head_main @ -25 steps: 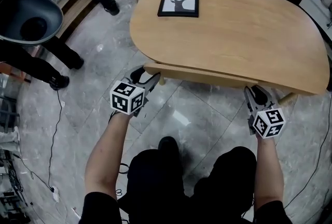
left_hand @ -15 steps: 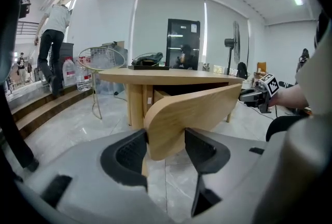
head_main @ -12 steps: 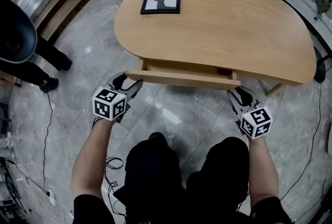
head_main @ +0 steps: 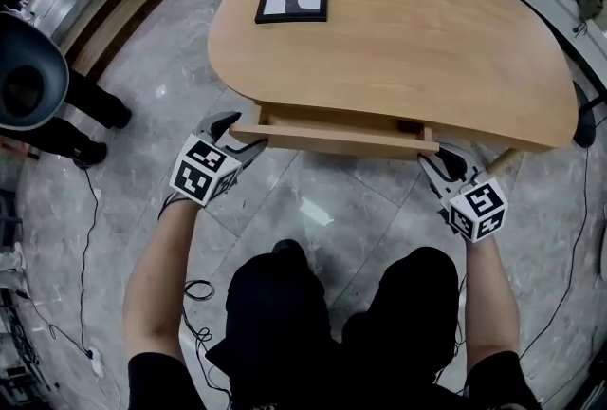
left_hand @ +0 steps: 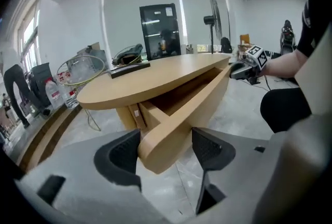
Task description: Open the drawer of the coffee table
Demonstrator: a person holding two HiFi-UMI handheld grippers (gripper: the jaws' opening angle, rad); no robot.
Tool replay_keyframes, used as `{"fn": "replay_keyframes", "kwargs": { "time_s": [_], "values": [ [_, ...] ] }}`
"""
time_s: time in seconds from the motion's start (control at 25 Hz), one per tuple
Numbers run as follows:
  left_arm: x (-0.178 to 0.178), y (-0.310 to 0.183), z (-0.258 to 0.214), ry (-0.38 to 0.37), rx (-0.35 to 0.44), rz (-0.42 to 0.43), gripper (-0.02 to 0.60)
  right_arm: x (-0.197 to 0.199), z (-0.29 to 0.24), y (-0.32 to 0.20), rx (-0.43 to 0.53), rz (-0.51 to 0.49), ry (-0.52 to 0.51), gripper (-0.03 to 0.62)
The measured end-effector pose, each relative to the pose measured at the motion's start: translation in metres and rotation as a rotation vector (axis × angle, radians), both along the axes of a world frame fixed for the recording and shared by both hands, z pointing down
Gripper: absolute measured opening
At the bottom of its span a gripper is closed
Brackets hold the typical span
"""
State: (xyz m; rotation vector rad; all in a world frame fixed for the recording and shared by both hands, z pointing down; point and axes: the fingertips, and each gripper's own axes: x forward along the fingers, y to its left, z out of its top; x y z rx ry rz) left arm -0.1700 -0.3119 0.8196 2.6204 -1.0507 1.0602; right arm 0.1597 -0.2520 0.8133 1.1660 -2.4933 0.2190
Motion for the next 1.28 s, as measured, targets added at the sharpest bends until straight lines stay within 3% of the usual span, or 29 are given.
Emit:
{"fn": "replay_keyframes", "kwargs": {
  "time_s": [0.72,1.28],
  "values": [
    [-0.011,0.07,0.007,-0.083,-0.129,0.08,0.262,-0.009,0.001,0.066,-0.031,-0.119,0.015,0.114],
    [-0.02,0.102,0.023,-0.055,-0.169,0.078,0.259,-0.019,0.016,0.099,-0.126,-0.198,0.047,0.112]
  ]
}}
